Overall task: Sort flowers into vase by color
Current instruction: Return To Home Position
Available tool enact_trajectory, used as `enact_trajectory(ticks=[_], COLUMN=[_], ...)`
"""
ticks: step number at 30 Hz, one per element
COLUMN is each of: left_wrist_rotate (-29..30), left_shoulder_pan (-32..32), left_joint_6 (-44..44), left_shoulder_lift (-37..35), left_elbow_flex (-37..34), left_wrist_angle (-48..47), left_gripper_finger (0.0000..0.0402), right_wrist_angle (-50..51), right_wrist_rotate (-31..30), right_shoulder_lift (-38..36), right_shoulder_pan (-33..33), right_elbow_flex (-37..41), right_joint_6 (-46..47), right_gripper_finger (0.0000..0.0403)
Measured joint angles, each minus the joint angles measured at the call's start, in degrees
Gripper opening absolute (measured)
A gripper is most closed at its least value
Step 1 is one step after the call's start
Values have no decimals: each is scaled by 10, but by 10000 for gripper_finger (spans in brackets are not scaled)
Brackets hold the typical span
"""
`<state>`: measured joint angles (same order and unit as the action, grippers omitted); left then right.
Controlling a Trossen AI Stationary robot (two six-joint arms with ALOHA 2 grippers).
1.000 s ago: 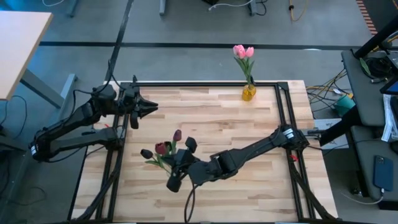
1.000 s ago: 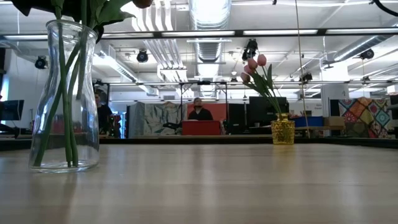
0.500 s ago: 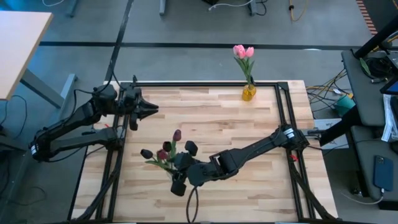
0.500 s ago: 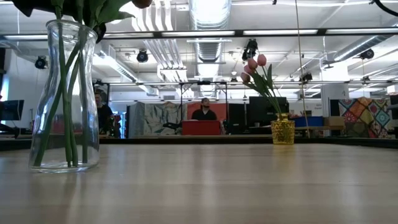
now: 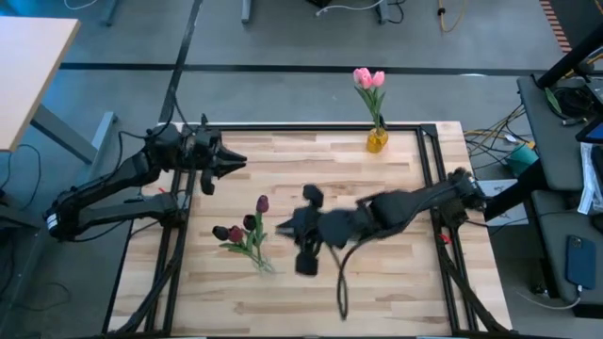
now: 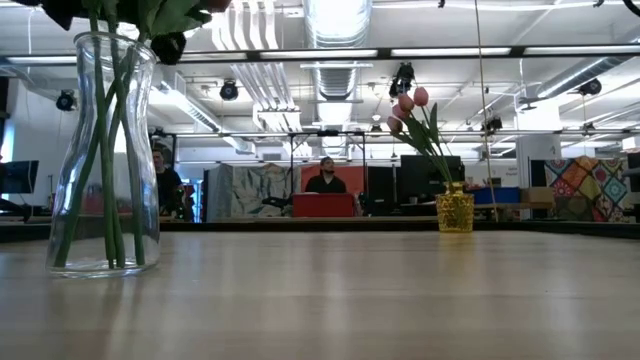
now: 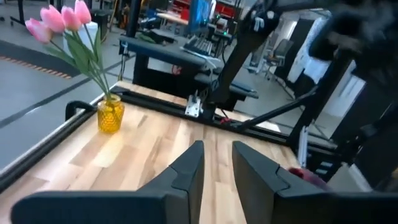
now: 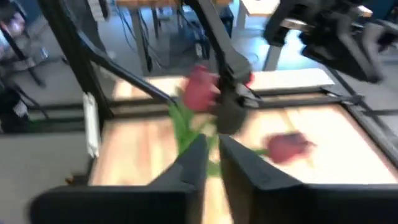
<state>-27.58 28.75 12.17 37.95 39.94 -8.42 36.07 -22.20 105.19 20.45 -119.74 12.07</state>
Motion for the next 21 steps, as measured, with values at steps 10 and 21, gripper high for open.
enact_trajectory(ticks=[10, 21], left_wrist_rotate=[0, 0], left_shoulder_pan=[-1, -1], left_joint_6=[-45, -2], left_shoulder_lift=[44, 135], left_elbow_flex=[0, -86], left_wrist_angle=[107, 360], left_gripper_finger=[6, 0], right_wrist_angle=[32, -188], right_wrist_rotate=[140, 329], right_shoulder_lift=[-155, -394], right_shoulder_pan=[-119, -279], right_elbow_flex=[164, 561], right_joint_6=[-114, -147], right_gripper_finger=[8, 8])
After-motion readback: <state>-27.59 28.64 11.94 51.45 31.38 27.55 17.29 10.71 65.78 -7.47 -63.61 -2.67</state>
